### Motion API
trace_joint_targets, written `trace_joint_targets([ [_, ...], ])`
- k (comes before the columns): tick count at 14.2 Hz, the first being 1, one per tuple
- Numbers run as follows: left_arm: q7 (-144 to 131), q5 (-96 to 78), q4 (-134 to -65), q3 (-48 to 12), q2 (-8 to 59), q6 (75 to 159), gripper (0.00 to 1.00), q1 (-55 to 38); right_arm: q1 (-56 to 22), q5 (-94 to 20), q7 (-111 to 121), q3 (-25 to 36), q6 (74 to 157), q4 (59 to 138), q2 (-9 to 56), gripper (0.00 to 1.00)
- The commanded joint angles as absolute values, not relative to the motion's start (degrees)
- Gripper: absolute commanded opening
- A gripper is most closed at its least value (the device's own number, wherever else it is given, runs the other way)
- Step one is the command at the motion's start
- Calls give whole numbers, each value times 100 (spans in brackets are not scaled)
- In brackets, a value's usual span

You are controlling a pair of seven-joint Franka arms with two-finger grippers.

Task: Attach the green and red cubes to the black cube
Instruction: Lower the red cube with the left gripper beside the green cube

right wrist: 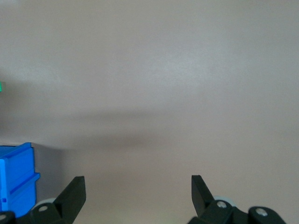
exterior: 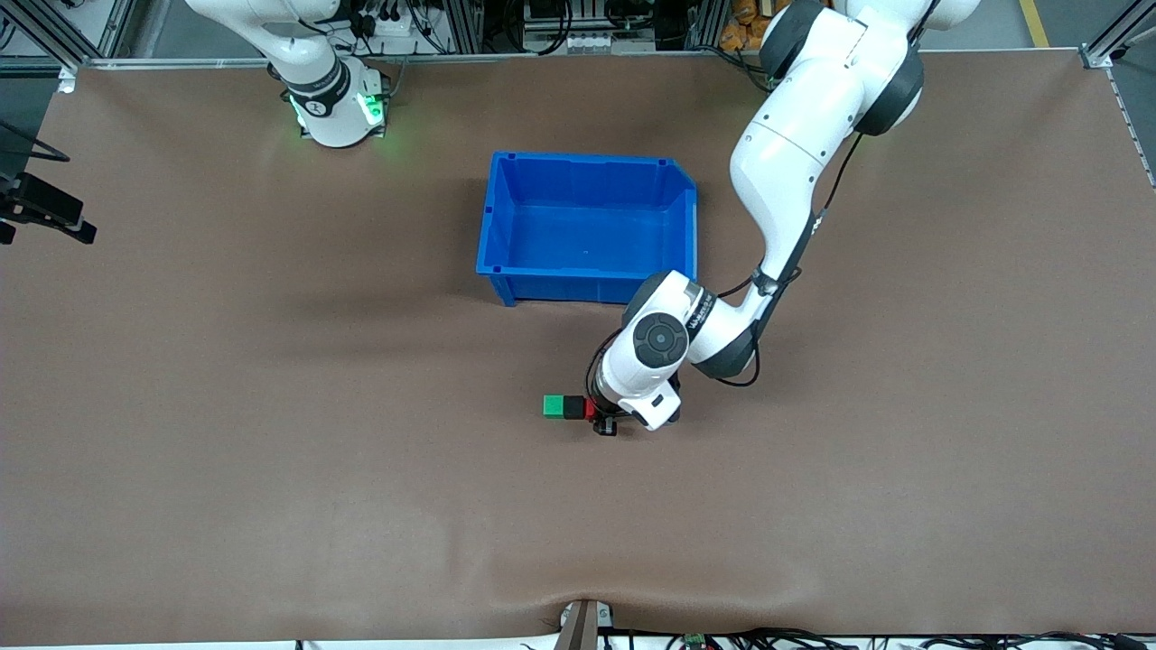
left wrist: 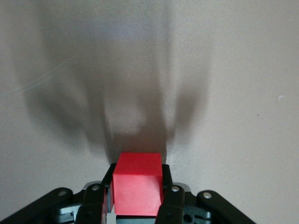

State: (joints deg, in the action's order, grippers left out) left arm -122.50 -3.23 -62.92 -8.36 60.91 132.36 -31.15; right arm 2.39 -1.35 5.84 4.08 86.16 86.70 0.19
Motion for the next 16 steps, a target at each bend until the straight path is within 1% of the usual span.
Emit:
trace_joint_targets([
  [1, -12428, -334, -6196, -782, 6249, 13052, 16, -3243, 264, -106, 571, 343, 8675, 8789, -105, 100],
  [4, -12402, -221, -6205, -765, 6118, 13043, 100, -3270, 264, -9, 606, 343, 8675, 8798, -105, 100],
  [5, -12393, -72, -6205, -765, 6039, 13008, 100, -3278, 272, -9, 615, 343, 8657, 8798, -97, 100],
  [7, -12366, 210, -6196, -773, 5802, 12649, 100, -3270, 255, 0, 624, 334, 8648, 8789, -97, 100],
  [10, -11641, 255, -6196, -765, 5161, 11956, 100, -3191, 115, 202, 615, 334, 8640, 8789, -97, 100],
  [13, -10218, 560, -6205, -765, 4406, 11550, 100, -3164, 149, 185, 589, 352, 8631, 8763, -70, 100],
  [14, -9787, 850, -6275, -773, 4047, 11270, 100, -3147, 132, 193, 589, 352, 8640, 8745, -62, 100],
  [16, -8751, 1237, -6302, -773, 3518, 10437, 100, -3086, 149, 202, 606, 352, 8631, 8719, -35, 100],
])
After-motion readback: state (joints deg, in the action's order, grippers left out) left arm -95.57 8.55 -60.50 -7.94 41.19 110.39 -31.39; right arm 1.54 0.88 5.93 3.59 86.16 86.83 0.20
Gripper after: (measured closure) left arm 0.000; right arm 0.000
